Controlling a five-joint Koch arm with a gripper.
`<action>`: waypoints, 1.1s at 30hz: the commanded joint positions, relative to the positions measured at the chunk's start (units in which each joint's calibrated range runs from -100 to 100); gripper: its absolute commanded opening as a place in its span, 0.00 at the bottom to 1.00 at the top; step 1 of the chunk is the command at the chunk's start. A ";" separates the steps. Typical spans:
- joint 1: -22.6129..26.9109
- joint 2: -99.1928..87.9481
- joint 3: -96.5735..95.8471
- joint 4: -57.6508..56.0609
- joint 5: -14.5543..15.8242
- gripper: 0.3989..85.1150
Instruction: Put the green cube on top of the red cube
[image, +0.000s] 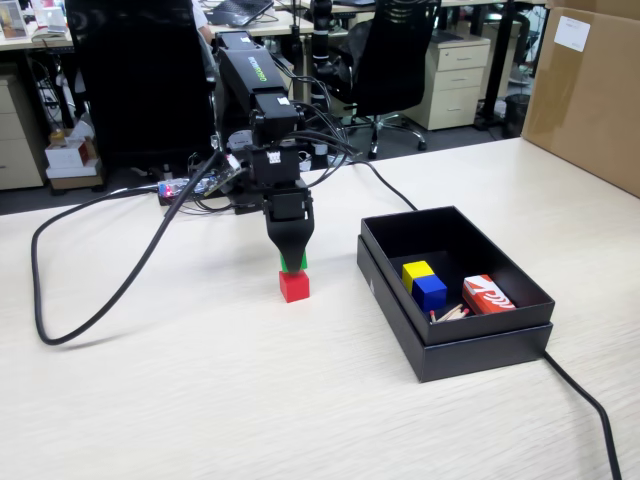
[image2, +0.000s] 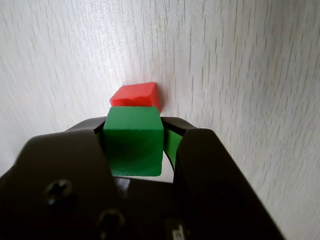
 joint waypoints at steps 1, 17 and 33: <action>0.15 -0.34 5.19 -0.34 0.44 0.07; -0.39 0.35 5.46 0.70 -0.05 0.07; -0.59 1.27 4.56 2.60 -0.83 0.07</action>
